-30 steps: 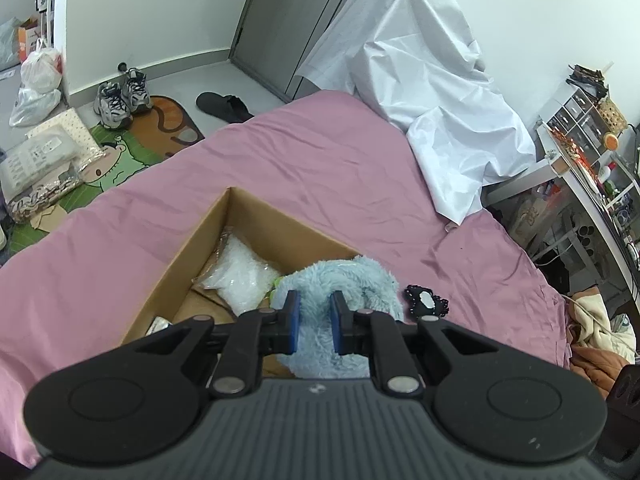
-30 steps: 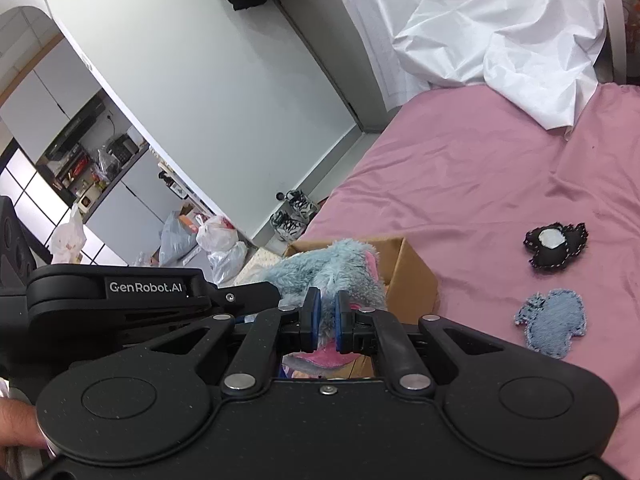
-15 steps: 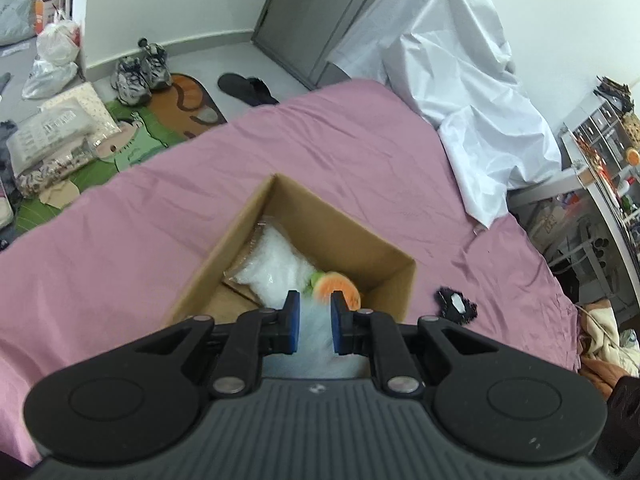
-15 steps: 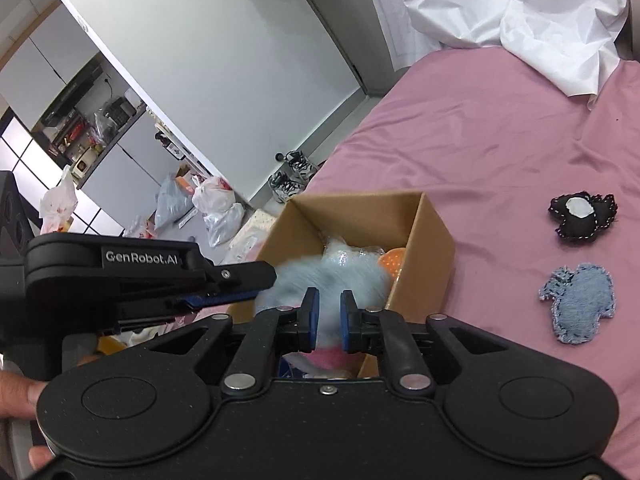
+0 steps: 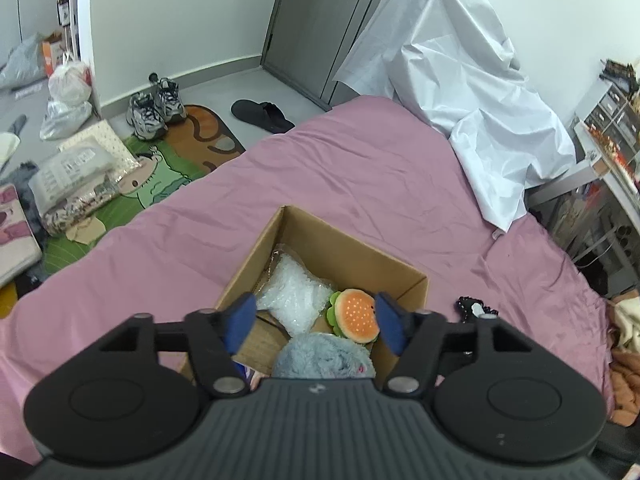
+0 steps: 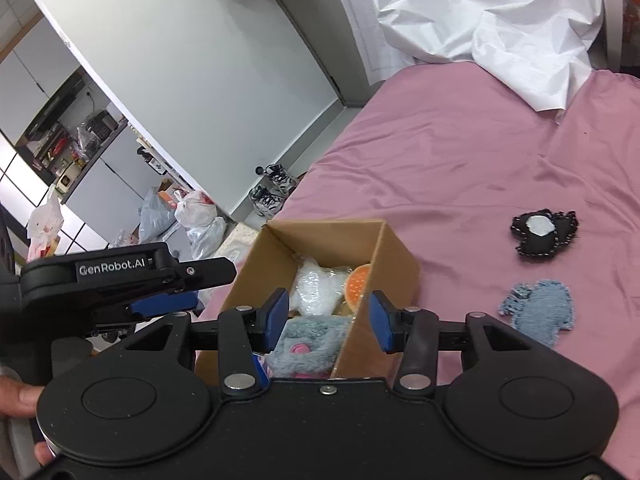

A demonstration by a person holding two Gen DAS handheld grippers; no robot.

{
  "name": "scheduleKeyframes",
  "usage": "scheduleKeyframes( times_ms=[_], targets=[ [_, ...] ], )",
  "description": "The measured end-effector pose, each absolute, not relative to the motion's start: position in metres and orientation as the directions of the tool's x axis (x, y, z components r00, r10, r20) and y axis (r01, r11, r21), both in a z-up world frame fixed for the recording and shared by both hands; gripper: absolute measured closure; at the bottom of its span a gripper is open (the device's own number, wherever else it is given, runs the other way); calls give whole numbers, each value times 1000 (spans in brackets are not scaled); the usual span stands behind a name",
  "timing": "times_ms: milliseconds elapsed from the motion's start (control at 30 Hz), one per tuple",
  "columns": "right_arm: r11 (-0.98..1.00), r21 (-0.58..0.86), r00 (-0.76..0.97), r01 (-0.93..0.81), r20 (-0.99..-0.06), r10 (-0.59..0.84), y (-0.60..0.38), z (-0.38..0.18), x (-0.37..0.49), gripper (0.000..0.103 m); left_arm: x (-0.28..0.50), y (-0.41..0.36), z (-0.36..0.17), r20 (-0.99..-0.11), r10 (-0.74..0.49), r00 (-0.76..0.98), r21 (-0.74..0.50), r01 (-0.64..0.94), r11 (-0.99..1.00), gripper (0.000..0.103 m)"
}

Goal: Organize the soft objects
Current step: 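Open both grippers to release the grey plush into the box, then move both grippers toward the blue denim plush and black plush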

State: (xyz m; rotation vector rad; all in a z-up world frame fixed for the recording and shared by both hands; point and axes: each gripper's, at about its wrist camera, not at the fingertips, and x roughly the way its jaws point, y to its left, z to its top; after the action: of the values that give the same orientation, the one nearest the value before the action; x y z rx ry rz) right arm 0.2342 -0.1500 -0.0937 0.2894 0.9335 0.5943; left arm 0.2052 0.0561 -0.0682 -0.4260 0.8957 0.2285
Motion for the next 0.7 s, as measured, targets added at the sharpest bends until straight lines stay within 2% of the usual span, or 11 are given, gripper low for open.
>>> scheduleKeyframes(
  times_ms=[167, 400, 600, 700],
  targets=[
    [804, 490, 471, -337, -652, 594, -165, -86, 238, 42, 207, 43, -59, -783, 33, 621, -240, -351, 905, 25],
    [831, 498, 504, -247, -667, 549, -194, -89, 248, 41, 209, 18, -51, -763, -6, 646, -257, -295, 920, 20],
    [836, 520, 539, -177, -659, 524, -225, -89, 254, 32, 216, -13, -43, -770, -3, 638, -203, -241, 949, 12],
    [837, 529, 563, -142, -652, 508, -243, -89, 257, 21, 220, -26, -39, -777, -1, 630, -185, -226, 956, 11]
  ],
)
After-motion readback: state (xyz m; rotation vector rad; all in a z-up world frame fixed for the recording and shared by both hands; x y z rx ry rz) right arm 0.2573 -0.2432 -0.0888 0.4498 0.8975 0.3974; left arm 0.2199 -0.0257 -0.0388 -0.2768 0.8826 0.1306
